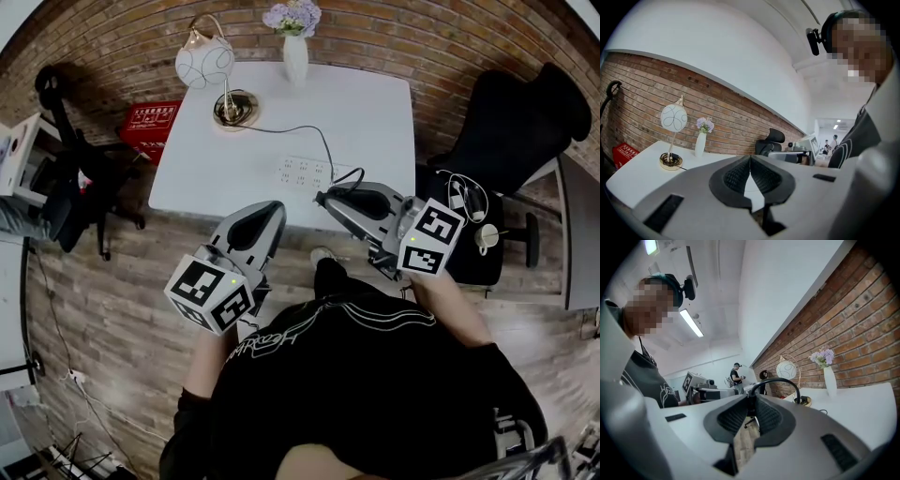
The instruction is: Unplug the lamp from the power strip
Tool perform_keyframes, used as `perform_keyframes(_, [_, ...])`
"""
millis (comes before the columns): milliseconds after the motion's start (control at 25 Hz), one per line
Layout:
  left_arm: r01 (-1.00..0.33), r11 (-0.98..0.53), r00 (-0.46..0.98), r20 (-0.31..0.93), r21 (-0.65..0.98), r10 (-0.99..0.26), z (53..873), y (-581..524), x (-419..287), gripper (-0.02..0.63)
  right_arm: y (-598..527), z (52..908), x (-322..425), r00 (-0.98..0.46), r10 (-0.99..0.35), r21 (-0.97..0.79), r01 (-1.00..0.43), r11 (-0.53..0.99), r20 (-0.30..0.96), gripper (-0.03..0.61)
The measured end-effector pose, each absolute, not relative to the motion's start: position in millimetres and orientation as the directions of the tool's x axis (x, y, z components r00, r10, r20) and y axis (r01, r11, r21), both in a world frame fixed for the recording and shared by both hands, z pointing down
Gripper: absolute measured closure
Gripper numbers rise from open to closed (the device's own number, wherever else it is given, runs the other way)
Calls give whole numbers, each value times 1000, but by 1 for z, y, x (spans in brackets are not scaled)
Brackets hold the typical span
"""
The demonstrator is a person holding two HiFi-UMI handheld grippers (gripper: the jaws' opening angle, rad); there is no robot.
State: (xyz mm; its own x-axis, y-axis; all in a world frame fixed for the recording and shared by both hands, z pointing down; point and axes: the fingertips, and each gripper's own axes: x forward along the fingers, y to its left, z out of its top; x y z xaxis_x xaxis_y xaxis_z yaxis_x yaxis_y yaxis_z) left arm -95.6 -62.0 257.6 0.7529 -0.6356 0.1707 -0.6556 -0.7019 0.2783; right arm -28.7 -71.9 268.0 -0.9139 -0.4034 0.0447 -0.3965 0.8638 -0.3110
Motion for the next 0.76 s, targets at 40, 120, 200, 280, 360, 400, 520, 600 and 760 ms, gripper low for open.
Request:
perform_keyframes(40, [-656, -701, 753, 172, 281, -636, 259, -62, -96, 607, -72, 269, -29, -914, -402, -313, -396, 863, 46, 549])
perform_keyframes(120, [-657, -697, 751, 172, 287, -637, 261, -62, -98, 607, -72, 270, -29, -915, -401, -313, -395, 864, 48, 549])
perform_keyframes(200, [-658, -694, 750, 173, 294, -638, 262, -63, -100, 607, -73, 271, -30, -914, -402, -313, -397, 863, 52, 549])
perform_keyframes(280, [-658, -692, 750, 175, 299, -638, 264, -67, -101, 607, -76, 273, -30, -912, -405, -316, -402, 859, 59, 549])
perform_keyframes(360, [-657, -691, 751, 176, 303, -636, 266, -72, -102, 607, -81, 275, -30, -911, -408, -320, -406, 856, 65, 549])
perform_keyframes(400, [-656, -691, 751, 177, 305, -636, 267, -74, -102, 607, -83, 276, -30, -911, -407, -322, -407, 855, 68, 549])
perform_keyframes(520, [-653, -692, 754, 178, 309, -632, 269, -75, -102, 607, -86, 279, -30, -910, -409, -326, -410, 852, 74, 549])
perform_keyframes(600, [-653, -692, 754, 180, 309, -631, 271, -76, -102, 607, -86, 280, -29, -908, -411, -327, -412, 850, 76, 549])
perform_keyframes(760, [-654, -691, 753, 182, 308, -632, 271, -80, -104, 607, -89, 279, -29, -908, -411, -323, -414, 851, 79, 549])
